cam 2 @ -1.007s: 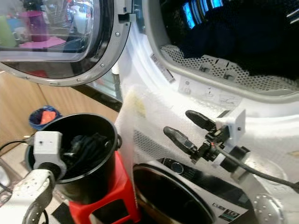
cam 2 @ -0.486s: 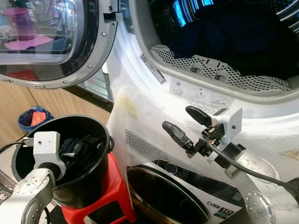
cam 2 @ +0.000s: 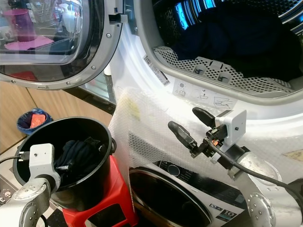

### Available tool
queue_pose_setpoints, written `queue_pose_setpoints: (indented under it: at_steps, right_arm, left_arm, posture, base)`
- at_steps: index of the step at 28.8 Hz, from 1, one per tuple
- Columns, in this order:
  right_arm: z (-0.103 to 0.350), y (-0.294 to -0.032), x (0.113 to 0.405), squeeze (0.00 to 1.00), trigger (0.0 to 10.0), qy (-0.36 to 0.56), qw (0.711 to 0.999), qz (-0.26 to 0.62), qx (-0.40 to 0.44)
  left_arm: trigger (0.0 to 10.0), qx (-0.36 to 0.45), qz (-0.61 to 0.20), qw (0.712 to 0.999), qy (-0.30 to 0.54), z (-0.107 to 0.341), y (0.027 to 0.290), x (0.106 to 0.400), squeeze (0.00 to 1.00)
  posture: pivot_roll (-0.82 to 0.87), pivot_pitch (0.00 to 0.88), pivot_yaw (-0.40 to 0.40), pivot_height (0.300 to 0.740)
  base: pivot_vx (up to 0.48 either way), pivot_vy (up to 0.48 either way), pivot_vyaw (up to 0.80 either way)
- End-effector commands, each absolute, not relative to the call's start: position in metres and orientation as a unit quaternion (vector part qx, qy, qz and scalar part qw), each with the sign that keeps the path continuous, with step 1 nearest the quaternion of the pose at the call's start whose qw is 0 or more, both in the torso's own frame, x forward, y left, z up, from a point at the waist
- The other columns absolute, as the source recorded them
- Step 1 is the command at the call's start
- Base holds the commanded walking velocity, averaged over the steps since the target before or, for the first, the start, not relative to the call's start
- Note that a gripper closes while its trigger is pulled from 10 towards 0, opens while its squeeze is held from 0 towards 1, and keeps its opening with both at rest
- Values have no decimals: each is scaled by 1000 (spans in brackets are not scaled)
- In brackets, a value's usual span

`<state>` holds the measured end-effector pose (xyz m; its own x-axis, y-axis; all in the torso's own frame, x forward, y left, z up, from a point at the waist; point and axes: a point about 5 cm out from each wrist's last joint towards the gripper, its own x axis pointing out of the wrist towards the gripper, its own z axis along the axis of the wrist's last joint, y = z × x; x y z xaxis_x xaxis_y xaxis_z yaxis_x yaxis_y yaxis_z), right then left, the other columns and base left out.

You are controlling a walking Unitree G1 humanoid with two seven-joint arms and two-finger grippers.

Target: Clothes washing

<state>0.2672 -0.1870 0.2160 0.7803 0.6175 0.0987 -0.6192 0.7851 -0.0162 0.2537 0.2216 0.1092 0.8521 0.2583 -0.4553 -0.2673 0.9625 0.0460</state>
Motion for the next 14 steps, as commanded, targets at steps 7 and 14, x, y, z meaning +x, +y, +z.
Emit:
queue_pose_setpoints:
  at_steps: [7,14]
  right_arm:
    - [221,-191,267,0,10000,-62,949,310,-1]
    - [224,-192,267,0,10000,-64,951,303,-2]
  left_arm:
    - [10000,10,162,954,252,116,249,263,0]
    - [10000,13,164,949,268,114,265,270,0]
  posture:
    - [2,133,-40,740]
    - [-1,145,-40,740]
  base:
    - [0,0,0]
    - [0,0,0]
